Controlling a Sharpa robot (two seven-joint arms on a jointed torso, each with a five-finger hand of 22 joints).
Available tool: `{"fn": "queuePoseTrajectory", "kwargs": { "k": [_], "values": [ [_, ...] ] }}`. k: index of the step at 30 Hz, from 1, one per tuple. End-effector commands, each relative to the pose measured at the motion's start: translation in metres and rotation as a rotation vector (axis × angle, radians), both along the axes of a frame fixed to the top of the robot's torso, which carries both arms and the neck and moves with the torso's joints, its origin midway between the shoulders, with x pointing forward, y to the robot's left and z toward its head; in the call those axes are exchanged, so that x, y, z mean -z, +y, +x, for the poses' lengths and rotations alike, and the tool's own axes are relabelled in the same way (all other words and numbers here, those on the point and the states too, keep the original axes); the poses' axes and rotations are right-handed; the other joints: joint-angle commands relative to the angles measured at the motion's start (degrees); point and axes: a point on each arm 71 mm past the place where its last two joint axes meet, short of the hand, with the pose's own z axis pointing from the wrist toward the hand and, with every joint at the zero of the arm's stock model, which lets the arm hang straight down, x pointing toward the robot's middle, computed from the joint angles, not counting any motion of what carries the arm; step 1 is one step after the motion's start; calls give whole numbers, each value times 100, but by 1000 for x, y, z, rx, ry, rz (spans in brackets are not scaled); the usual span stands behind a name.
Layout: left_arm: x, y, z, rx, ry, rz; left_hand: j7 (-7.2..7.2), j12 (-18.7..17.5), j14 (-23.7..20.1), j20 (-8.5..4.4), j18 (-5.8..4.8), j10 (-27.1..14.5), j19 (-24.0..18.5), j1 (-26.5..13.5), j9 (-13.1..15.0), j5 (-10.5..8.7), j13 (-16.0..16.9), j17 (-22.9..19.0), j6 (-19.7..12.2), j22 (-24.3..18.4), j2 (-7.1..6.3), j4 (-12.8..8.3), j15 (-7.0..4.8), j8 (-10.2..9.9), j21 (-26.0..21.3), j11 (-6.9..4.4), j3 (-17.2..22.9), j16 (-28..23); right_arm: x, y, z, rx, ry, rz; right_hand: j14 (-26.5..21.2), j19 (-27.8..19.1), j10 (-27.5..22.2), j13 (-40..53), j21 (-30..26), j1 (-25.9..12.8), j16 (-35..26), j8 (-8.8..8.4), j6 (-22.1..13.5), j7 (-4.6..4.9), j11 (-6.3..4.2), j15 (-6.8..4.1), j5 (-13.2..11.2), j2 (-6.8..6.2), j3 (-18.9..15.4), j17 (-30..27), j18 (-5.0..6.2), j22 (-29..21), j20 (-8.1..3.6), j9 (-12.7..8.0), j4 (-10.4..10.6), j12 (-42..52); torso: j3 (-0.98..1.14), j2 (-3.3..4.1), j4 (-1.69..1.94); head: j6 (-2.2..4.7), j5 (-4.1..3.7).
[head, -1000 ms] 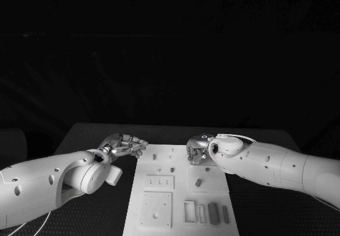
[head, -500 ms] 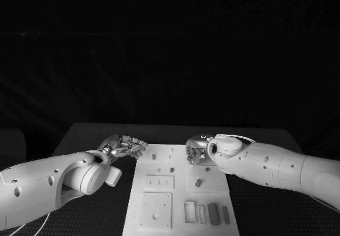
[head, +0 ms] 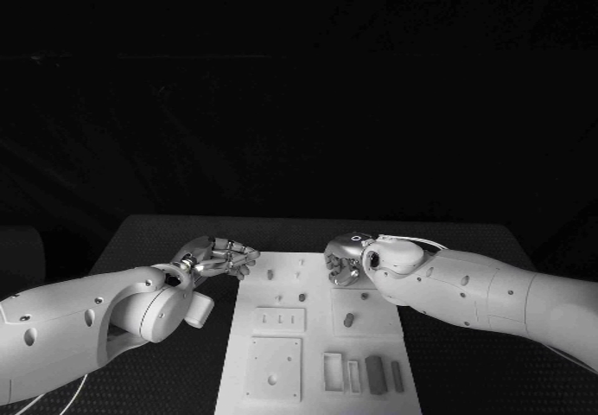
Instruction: Assemble the parts on the task board
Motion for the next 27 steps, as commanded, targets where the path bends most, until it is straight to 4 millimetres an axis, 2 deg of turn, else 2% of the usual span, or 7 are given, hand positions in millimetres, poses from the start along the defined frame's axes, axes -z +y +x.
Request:
{"fn": "queuePoseTrajectory", "kwargs": {
  "k": [1, 4, 10, 16, 20, 27],
  "values": [
    [-1, -2, 0, 14, 3, -9, 8, -33, 18, -15, 105, 35, -43, 23, 6, -37, 6, 8, 16, 103, 19, 12, 5, -14, 21, -6, -30, -22, 13, 0, -5, 1, 27, -28, 7, -21, -44, -37, 35, 9, -5, 19, 46, 10, -13, 49, -31, -59, 38, 11, 45, 129, 3, 11, 3, -33, 9, 20, 9, -14, 18],
    [-1, -1, 1, 13, 4, -8, 8, -35, 18, -16, 105, 35, -44, 24, 7, -38, 7, 9, 16, 103, 19, 11, 5, -15, 21, -5, -32, -23, 14, 0, -5, 2, 30, -31, 23, -8, -23, -37, 54, 19, 9, 38, 74, 3, -22, 40, -30, -49, 51, 21, 45, 132, -5, 25, 7, -21, 14, 21, 10, -27, 11],
    [-1, 0, 0, 14, 6, -8, 7, -37, 17, -16, 106, 36, -46, 28, 8, -41, 8, 11, 17, 102, 20, 9, 5, -17, 22, -6, -36, -26, 15, 1, -6, -3, 28, -42, 84, 56, 130, -16, 138, 108, 62, 149, 249, -59, -75, -10, -30, 3, 108, 64, 45, 137, -45, 104, -33, 34, 1, 29, -6, -19, 18],
    [0, 1, 1, 12, 8, -7, 7, -39, 17, -16, 106, 38, -47, 31, 10, -43, 10, 13, 18, 102, 21, 9, 5, -17, 23, -6, -39, -28, 15, 5, -8, -13, 17, -42, 112, 81, 234, -4, 189, 204, 90, 206, 344, -103, -110, -41, -30, 100, 179, 93, 45, 135, -67, 156, -111, 58, 11, 35, 9, 4, -7],
    [0, 1, 1, 11, 8, -6, 7, -42, 15, -15, 106, 38, -49, 32, 11, -45, 11, 14, 19, 101, 21, 9, 6, -18, 23, -6, -43, -31, 15, 5, -8, -12, 15, -50, 146, 110, 331, 5, 234, 271, 117, 249, 432, -142, -142, -71, -29, 162, 267, 117, 45, 134, -84, 195, -183, 80, 4, 43, 18, 2, -11],
    [0, 1, 1, 12, 9, -7, 7, -44, 14, -15, 105, 39, -50, 32, 12, -46, 12, 16, 21, 101, 24, 11, 7, -19, 23, -6, -46, -34, 17, 5, -8, -6, 0, -56, 182, 139, 448, 10, 293, 339, 143, 289, 537, -177, -180, -107, -28, 237, 419, 148, 45, 132, -104, 239, -285, 93, 11, 51, 3, 7, -2]
  ]
}}
